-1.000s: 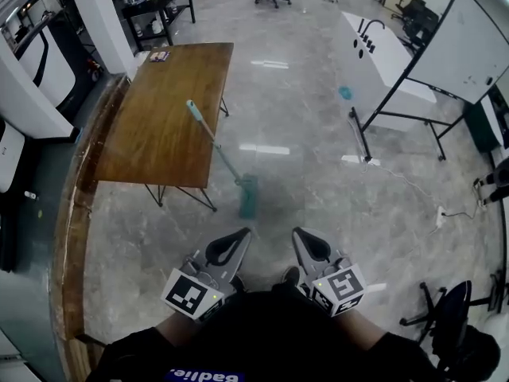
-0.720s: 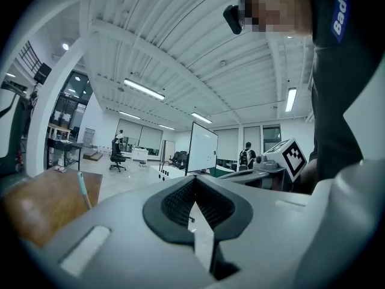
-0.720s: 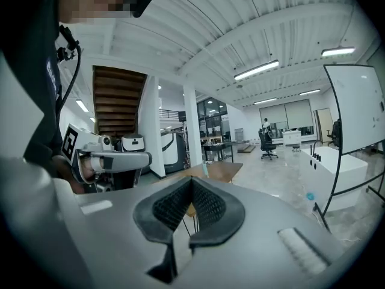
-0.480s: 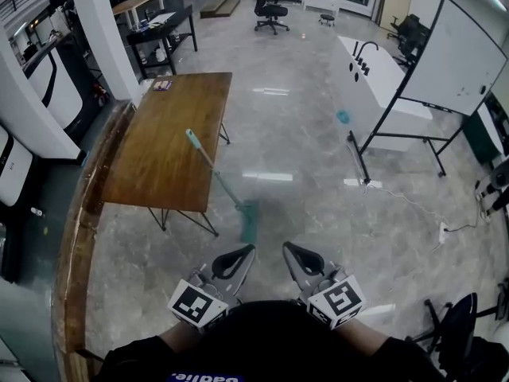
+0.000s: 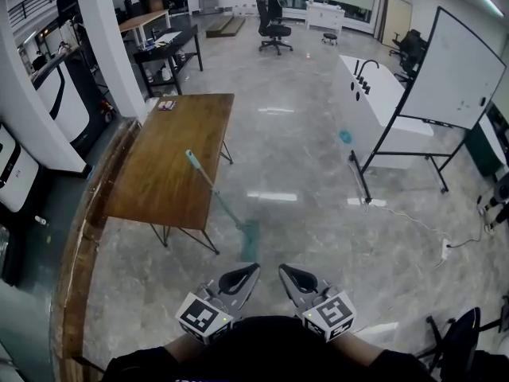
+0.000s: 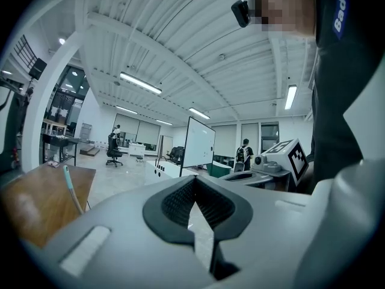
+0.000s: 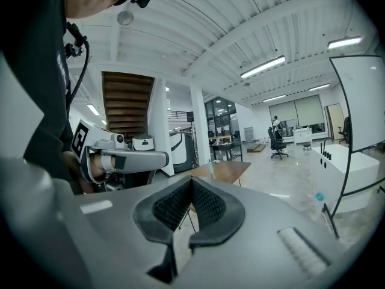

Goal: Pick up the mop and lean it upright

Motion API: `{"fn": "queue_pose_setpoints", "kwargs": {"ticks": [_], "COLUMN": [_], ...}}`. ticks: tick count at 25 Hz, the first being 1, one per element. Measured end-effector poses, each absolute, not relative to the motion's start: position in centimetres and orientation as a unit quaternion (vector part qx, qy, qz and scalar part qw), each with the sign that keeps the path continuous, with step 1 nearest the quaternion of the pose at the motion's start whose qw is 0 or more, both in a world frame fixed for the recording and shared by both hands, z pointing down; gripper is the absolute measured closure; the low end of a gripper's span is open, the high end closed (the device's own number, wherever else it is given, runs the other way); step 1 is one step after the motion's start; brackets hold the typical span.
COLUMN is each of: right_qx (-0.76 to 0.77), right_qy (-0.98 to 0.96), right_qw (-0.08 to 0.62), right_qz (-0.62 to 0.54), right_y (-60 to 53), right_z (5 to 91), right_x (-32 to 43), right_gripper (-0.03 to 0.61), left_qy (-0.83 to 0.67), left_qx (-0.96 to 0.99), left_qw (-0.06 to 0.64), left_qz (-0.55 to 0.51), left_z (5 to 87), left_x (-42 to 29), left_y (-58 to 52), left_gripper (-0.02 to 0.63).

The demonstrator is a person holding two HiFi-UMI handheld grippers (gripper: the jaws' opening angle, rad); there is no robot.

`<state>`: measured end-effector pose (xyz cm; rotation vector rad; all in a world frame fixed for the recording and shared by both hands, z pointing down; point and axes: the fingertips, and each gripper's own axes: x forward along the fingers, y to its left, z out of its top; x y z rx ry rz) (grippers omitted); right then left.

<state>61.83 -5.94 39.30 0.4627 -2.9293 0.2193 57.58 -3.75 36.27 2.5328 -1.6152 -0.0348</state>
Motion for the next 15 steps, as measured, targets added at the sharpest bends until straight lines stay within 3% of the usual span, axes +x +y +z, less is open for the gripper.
{"fn": "queue_pose_setpoints", "kwargs": {"ticks": [15], "right_qx": [0.154], "right_qy": [-0.981], "right_qw": [0.093], "right_qz": [0.074], "right_y": [-4.5], "right_z": [40.3], "right_x": [62.6], "right_gripper": [0.575], "left_qy": [-0.526], "left_qx": [0.847], "left_qw": [0.073], "left_qz": [-0.002], "left_z": [37.2], "left_x": [59.1], "left_y": [-2.0], "left_gripper": [0.594]}}
